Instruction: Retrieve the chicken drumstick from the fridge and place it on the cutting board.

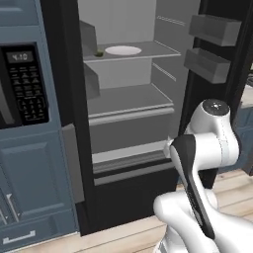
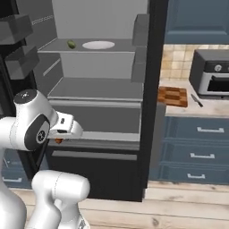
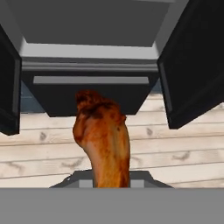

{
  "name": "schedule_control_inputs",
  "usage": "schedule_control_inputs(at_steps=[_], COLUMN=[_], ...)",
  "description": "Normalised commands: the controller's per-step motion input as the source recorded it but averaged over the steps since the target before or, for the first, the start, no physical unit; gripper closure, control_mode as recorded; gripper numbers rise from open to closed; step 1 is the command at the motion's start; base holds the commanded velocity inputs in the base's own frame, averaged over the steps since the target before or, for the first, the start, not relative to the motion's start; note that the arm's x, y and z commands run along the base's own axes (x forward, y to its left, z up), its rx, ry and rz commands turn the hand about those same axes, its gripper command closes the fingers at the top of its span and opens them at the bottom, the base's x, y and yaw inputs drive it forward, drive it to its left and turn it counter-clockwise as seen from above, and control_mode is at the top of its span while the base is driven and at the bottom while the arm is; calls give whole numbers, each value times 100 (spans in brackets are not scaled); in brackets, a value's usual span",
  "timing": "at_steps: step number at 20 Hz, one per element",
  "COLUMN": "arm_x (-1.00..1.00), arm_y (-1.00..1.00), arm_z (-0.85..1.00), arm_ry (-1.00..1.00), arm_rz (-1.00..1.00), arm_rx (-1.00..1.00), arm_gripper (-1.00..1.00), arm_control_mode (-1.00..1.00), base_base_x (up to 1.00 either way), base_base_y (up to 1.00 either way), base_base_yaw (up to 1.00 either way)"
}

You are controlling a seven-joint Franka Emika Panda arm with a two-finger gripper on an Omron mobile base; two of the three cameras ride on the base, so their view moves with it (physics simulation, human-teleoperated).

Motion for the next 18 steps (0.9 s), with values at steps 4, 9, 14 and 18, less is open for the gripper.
schedule_control_inputs(at_steps=[4,9,14,18], arm_x=[0,0,0,0], arm_y=[0,0,0,0], arm_z=[0,0,0,0], arm_ry=[0,0,0,0], arm_rz=[0,0,0,0], arm_rx=[0,0,0,0], arm_gripper=[100,100,100,100], arm_control_mode=[100,100,100,100], base_base_x=[-38,-40,-15,-7], base_base_y=[-1,-14,-29,-41], base_base_yaw=[-14,-32,-64,-70])
